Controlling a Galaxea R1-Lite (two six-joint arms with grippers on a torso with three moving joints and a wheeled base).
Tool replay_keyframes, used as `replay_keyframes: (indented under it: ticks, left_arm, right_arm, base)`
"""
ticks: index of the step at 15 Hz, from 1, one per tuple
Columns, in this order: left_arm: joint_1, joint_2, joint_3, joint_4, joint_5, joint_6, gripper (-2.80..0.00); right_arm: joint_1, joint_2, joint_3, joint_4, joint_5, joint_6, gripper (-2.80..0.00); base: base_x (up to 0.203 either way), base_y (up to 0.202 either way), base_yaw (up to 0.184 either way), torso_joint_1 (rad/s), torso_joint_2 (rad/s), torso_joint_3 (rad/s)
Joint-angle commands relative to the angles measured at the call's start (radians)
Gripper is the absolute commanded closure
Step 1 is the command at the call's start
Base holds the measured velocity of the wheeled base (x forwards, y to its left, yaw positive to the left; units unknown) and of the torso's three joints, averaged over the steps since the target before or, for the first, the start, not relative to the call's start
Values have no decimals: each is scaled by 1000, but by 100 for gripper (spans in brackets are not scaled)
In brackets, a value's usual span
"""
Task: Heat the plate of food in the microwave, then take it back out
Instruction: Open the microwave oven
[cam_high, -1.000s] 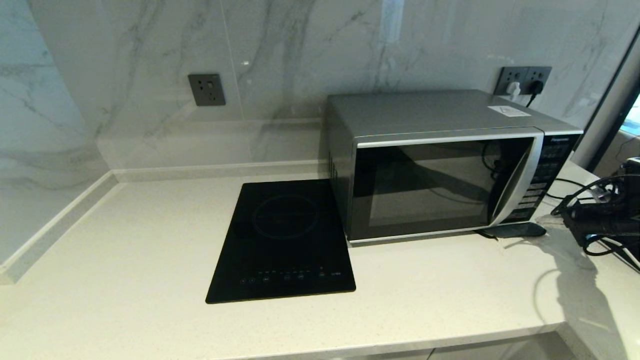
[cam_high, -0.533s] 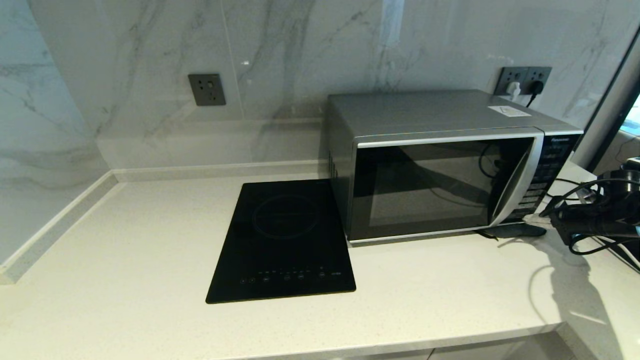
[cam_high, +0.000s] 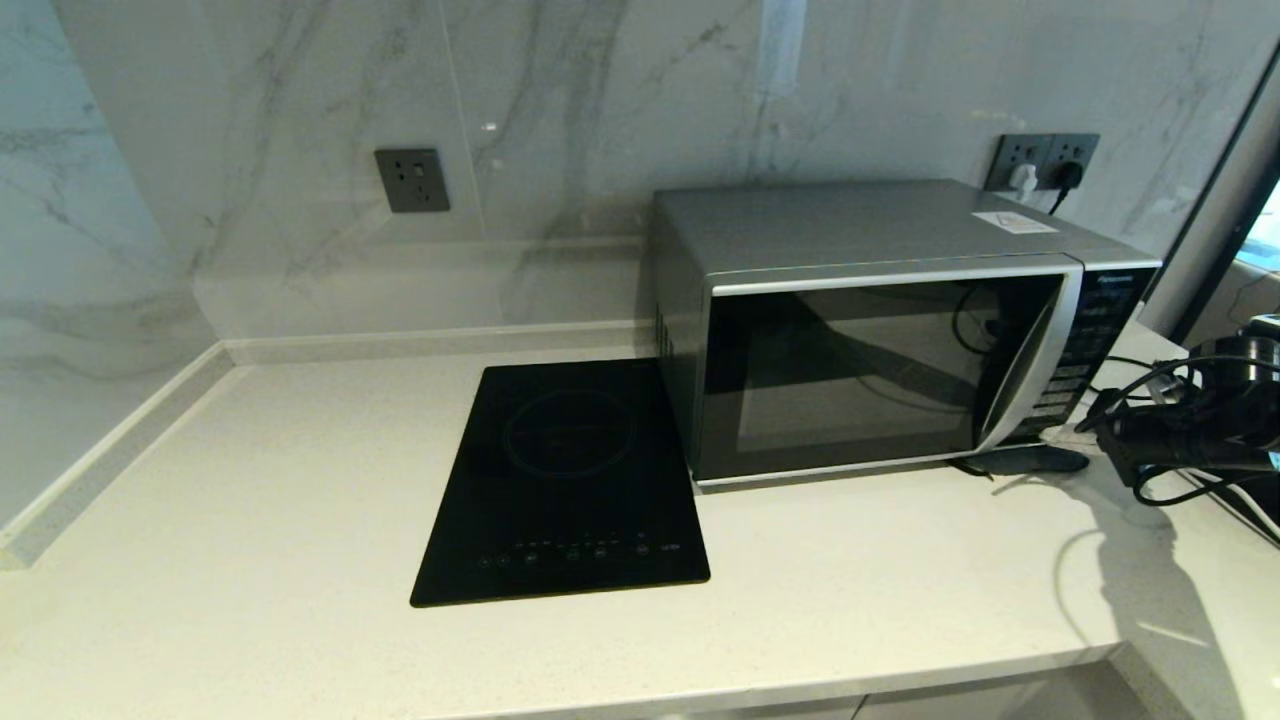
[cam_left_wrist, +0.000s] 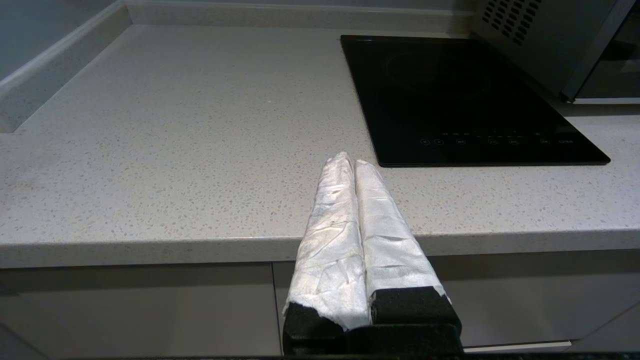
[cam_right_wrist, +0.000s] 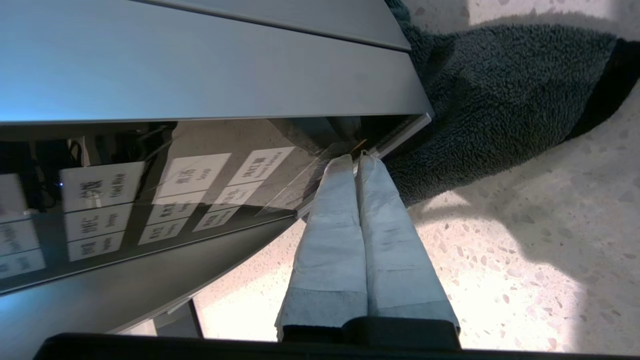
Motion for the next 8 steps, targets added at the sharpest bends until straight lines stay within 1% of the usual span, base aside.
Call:
replay_keyframes:
  ticks: [1,8]
  left_arm:
    - [0,2,0,0,1,-2,0]
    - [0,2,0,0,1,-2,0]
  right_arm:
    - [10,-3,-9,-25,4,5,0]
    - [23,-19,-11,-25,4,4,0]
  base:
    - [0,0,0,0,0,0]
    - [0,0,0,0,0,0]
